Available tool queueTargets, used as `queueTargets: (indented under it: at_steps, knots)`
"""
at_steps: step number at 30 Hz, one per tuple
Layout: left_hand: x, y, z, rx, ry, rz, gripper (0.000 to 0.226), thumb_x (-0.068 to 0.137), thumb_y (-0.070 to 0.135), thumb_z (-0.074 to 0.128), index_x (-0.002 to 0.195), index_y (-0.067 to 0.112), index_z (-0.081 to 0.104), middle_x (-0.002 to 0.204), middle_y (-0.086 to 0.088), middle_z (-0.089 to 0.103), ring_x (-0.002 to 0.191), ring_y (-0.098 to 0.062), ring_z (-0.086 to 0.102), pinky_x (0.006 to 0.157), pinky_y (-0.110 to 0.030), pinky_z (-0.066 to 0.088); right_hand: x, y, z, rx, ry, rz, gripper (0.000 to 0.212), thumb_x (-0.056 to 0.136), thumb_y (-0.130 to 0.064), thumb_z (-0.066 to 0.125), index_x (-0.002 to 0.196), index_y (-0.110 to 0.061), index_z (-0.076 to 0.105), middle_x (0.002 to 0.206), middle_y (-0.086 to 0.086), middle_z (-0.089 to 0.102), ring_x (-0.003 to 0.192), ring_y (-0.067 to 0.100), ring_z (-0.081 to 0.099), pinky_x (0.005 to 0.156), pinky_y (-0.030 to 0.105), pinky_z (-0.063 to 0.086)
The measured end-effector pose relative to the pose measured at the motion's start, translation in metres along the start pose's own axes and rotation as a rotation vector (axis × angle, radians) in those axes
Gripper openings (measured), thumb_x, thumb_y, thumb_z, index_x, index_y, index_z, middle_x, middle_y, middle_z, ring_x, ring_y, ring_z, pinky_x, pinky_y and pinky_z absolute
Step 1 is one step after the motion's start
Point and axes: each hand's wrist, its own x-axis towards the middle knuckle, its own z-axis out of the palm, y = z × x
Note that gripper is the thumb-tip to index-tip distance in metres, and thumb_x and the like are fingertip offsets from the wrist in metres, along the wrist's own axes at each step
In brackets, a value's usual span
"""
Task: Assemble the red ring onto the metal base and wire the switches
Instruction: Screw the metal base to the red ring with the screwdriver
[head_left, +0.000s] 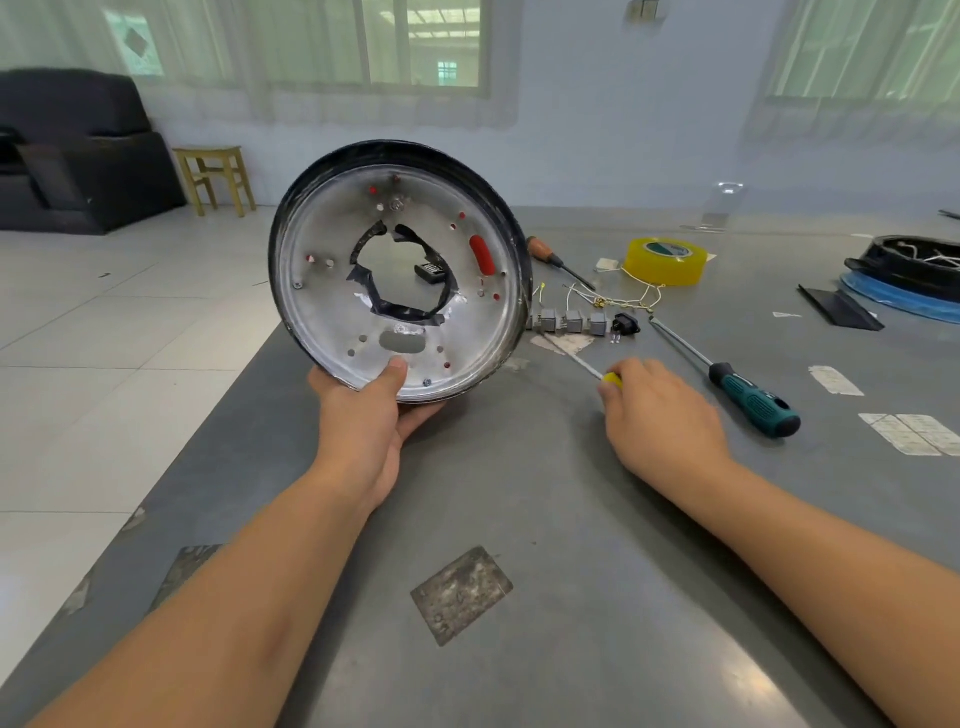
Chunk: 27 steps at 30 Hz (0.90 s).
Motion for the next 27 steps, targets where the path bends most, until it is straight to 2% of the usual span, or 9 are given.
queueTargets:
  at_steps: [3,5,9,12,14,18,23,27]
  knots:
    - [0.009,0.008,-0.012,-0.024,0.047,0.015,0.046,0.101,-0.003,0.064,0.129,0.024,0.039,0.142,-0.009,0.058,0.119,-0.030,0.069,0.075,-0.046,0.066,-0.005,-0.003,-0.005,0.306,0.071,-0.062,0.023,0.107,-0.045,0.035,0.108,-0.026,0.049,0.100,0.000,0.063,0.085,0.023,0.055,0.072,0.042,0.046]
    - [0.015,0.012,-0.017,-0.044,0.081,0.018,0.048,0.100,-0.002,0.064,0.132,0.022,0.037,0.141,-0.009,0.058,0.118,-0.031,0.070,0.075,-0.046,0.066,-0.013,-0.011,-0.010,0.448,0.032,-0.176,0.018,0.106,-0.046,0.038,0.110,-0.032,0.048,0.091,-0.007,0.066,0.079,0.017,0.058,0.070,0.042,0.049]
    - [0.019,0.012,-0.019,-0.048,0.079,0.036,0.053,0.100,-0.002,0.065,0.140,0.017,0.035,0.142,-0.011,0.059,0.119,-0.031,0.070,0.076,-0.047,0.066,-0.037,-0.030,-0.006,0.477,-0.113,-0.374,0.015,0.105,-0.042,0.046,0.119,-0.039,0.050,0.084,-0.009,0.065,0.074,0.007,0.058,0.066,0.034,0.046]
    - [0.017,0.009,-0.018,-0.011,0.057,0.062,0.046,0.100,-0.001,0.065,0.130,0.022,0.039,0.142,-0.011,0.059,0.119,-0.031,0.070,0.077,-0.047,0.066,-0.047,-0.041,-0.002,0.425,-0.104,-0.431,0.018,0.104,-0.037,0.051,0.121,-0.035,0.056,0.074,-0.017,0.054,0.068,0.000,0.051,0.063,0.030,0.037]
    - [0.015,0.008,-0.016,0.005,0.058,0.079,0.042,0.101,-0.001,0.064,0.120,0.025,0.039,0.140,-0.009,0.058,0.119,-0.030,0.070,0.076,-0.047,0.066,-0.049,-0.046,-0.002,0.409,-0.099,-0.446,0.022,0.103,-0.032,0.052,0.124,-0.031,0.059,0.079,-0.017,0.057,0.074,0.003,0.054,0.067,0.032,0.040]
    - [0.014,0.006,-0.014,0.054,0.055,0.102,0.043,0.101,0.001,0.064,0.122,0.027,0.037,0.137,-0.007,0.057,0.116,-0.028,0.070,0.074,-0.045,0.066,-0.054,-0.054,-0.005,0.389,-0.113,-0.461,0.028,0.105,-0.032,0.050,0.130,-0.029,0.061,0.099,-0.002,0.066,0.092,0.022,0.062,0.081,0.043,0.051]
    - [0.013,0.004,-0.013,0.104,0.048,0.114,0.051,0.101,0.002,0.065,0.136,0.021,0.034,0.137,-0.007,0.058,0.117,-0.026,0.069,0.075,-0.046,0.066,-0.056,-0.059,-0.005,0.354,-0.121,-0.482,0.032,0.106,-0.033,0.048,0.136,-0.030,0.059,0.106,-0.001,0.067,0.099,0.025,0.063,0.086,0.044,0.051]
    - [0.012,0.003,-0.013,0.111,0.040,0.120,0.051,0.101,0.002,0.065,0.136,0.021,0.034,0.136,-0.006,0.059,0.116,-0.026,0.070,0.075,-0.048,0.066,-0.055,-0.061,-0.005,0.329,-0.124,-0.479,0.034,0.106,-0.033,0.047,0.139,-0.030,0.058,0.110,0.000,0.066,0.102,0.025,0.063,0.087,0.044,0.051]
